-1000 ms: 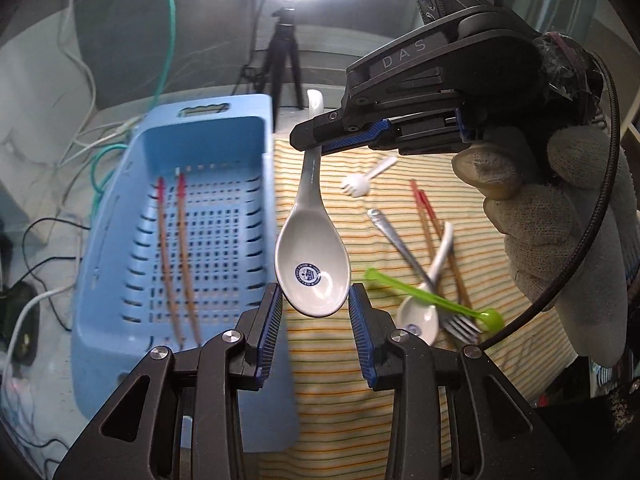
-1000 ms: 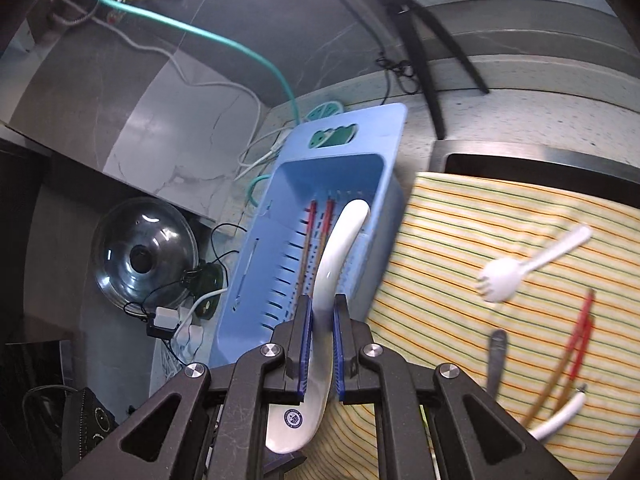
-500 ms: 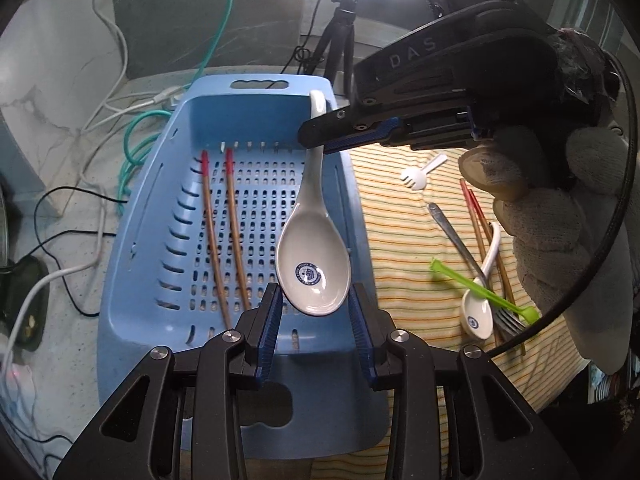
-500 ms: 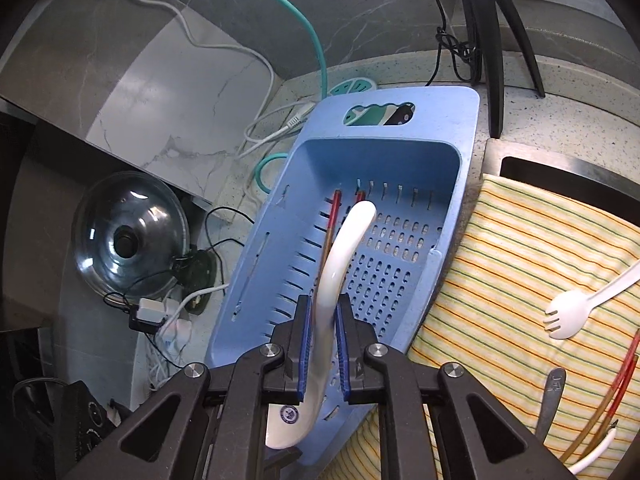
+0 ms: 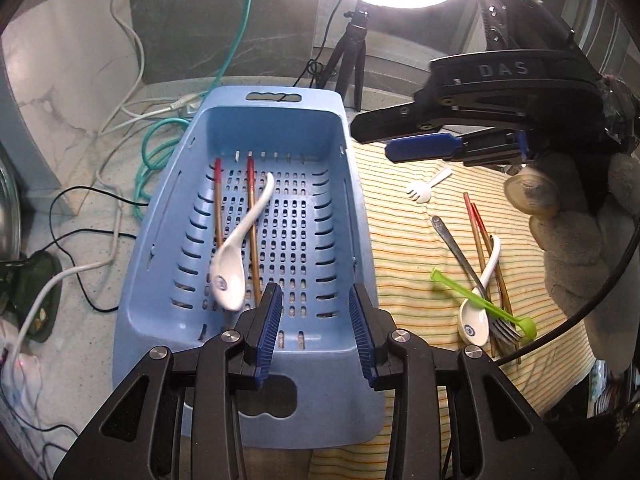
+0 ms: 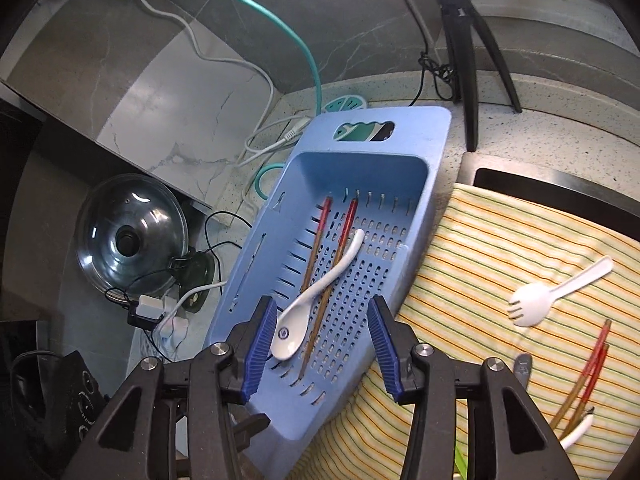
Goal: Organize utensils
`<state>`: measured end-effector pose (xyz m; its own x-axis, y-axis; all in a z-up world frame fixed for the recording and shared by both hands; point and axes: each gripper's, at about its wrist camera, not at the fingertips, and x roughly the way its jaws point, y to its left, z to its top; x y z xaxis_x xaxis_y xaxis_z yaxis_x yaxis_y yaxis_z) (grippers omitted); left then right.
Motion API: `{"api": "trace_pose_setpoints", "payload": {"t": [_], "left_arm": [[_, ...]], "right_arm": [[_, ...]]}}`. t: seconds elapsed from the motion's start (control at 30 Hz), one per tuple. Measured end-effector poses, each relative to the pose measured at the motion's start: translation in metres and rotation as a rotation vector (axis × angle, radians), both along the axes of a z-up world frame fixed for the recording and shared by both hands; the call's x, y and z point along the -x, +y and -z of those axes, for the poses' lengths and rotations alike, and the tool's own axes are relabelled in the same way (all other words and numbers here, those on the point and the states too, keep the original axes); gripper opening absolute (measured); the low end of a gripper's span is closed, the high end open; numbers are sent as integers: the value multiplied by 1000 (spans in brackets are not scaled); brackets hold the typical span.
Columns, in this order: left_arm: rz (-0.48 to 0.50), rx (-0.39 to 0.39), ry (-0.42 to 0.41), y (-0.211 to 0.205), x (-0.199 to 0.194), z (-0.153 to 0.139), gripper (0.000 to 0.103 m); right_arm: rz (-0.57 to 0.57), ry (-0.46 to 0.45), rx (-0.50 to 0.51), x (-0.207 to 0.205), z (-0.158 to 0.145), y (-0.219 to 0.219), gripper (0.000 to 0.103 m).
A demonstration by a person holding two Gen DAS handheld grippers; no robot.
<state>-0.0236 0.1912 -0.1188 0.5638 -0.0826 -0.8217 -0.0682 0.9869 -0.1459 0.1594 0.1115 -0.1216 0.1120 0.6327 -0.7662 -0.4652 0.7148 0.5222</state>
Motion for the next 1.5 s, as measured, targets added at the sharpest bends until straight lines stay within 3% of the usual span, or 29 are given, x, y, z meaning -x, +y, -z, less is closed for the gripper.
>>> {"api": "trace_pose_setpoints", "payload": {"t": [0.4, 0.77, 1.07, 1.17, 1.47, 1.5], "left_arm": [[19, 8, -14, -37, 12, -7, 33], [55, 34, 14, -80, 10, 3, 33], [75, 57, 35, -101, 1, 11, 33], [82, 62, 45, -106, 0, 15, 33], [113, 50, 72, -117, 2, 24, 33], [116, 44, 73, -117, 2, 24, 37]], "right_arm": [[56, -15, -11, 5, -21, -87, 44], [75, 42, 32, 18, 0, -157, 44], [-34, 68, 120, 43, 27, -169, 43], [-68, 68, 145, 49, 32, -166, 38], [-59, 115, 126, 47, 47, -164, 32], [-52, 121, 121, 46, 48, -163, 32]]}}
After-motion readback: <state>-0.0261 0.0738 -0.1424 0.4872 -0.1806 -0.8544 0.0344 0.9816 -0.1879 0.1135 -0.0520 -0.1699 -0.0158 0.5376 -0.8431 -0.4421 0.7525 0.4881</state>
